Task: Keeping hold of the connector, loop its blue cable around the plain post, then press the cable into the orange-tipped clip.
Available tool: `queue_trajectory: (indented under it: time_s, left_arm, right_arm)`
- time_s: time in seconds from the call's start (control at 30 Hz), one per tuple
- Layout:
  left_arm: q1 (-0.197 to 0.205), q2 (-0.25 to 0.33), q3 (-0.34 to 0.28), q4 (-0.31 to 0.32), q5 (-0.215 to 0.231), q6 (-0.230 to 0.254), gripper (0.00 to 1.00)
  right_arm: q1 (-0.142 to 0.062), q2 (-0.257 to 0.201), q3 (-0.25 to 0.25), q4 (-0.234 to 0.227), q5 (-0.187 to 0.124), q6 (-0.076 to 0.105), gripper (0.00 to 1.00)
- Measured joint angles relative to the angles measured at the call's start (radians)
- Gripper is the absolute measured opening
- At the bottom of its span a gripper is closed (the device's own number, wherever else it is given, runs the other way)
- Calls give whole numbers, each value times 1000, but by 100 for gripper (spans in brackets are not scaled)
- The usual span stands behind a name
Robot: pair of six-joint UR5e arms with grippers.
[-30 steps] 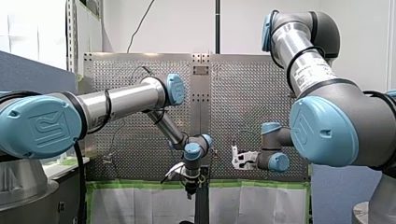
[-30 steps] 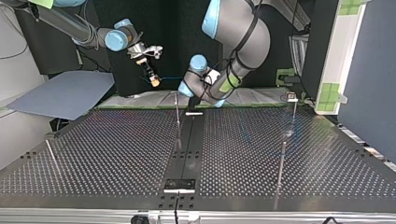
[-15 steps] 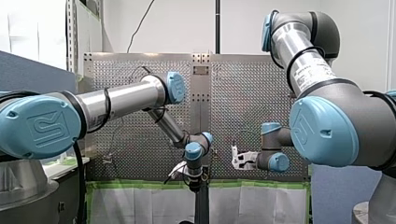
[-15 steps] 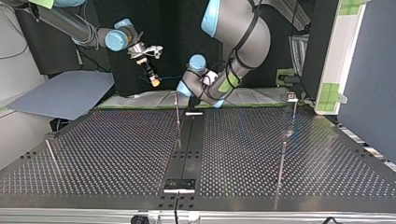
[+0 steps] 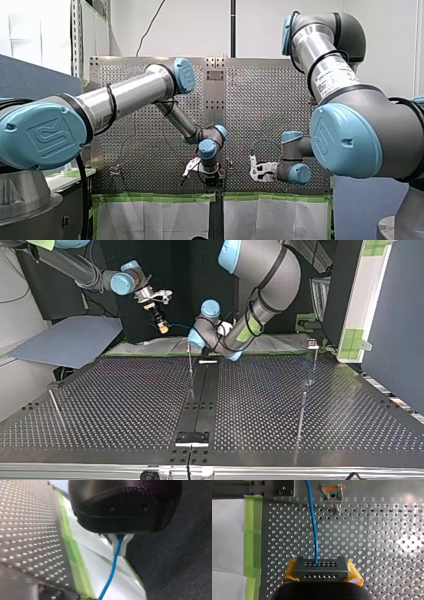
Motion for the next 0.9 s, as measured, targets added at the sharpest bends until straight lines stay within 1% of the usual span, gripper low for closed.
queue_trajectory:
  time_s: [0.17, 0.33, 0.47, 0.73, 0.9]
  left_arm:
    - [0, 44, -49, 49, -8, -14, 0]
    - [-5, 69, -87, 98, -22, -20, 0]
    - [-13, 83, -93, 137, -37, -24, 0]
    - [-30, 97, -94, 209, -74, -43, 0]
    - [-41, 97, -96, 225, -109, -53, 0]
  right_arm:
    - [-14, 0, 0, -1, 3, 23, 0]
    - [-29, 0, 0, 0, 10, 35, 0]
    - [-41, 0, -2, 2, 17, 43, 0]
    - [-62, 0, -8, 6, 20, 52, 0]
    - [-69, 0, -16, 17, 20, 51, 0]
